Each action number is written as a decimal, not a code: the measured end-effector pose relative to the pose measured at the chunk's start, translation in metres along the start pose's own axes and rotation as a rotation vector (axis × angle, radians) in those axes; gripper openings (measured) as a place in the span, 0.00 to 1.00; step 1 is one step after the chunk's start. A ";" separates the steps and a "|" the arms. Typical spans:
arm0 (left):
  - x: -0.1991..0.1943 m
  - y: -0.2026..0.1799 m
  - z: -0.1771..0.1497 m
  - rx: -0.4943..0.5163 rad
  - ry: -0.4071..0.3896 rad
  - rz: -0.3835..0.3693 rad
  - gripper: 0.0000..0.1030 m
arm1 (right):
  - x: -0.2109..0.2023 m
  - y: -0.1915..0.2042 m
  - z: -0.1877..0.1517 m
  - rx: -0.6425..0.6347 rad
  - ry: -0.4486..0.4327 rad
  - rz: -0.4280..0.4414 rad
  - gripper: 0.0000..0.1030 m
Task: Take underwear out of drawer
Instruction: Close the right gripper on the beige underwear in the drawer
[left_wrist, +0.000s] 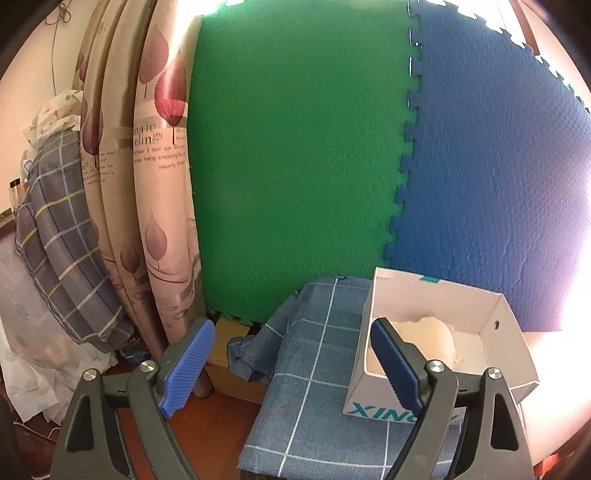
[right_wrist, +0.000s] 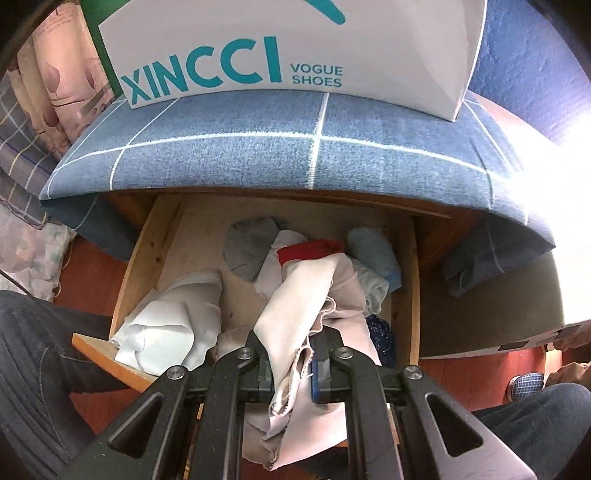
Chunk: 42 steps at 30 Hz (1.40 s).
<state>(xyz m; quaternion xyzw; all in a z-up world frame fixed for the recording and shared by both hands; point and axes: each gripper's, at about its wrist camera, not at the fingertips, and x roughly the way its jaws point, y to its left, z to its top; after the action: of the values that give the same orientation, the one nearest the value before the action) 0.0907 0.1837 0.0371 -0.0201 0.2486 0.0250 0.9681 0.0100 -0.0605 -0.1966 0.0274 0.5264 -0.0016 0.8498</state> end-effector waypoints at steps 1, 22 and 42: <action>-0.001 0.000 0.002 -0.001 -0.002 0.001 0.86 | -0.001 -0.001 -0.001 0.000 -0.002 -0.001 0.10; -0.004 -0.006 0.045 0.022 -0.019 0.027 0.86 | -0.010 0.001 -0.007 -0.003 -0.010 -0.003 0.10; -0.004 -0.017 0.048 0.053 -0.018 0.018 0.86 | -0.028 0.002 -0.005 -0.011 -0.031 -0.008 0.09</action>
<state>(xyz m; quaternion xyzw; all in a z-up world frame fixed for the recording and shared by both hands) 0.1116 0.1688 0.0815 0.0080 0.2409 0.0272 0.9701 -0.0068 -0.0590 -0.1737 0.0207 0.5133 -0.0025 0.8580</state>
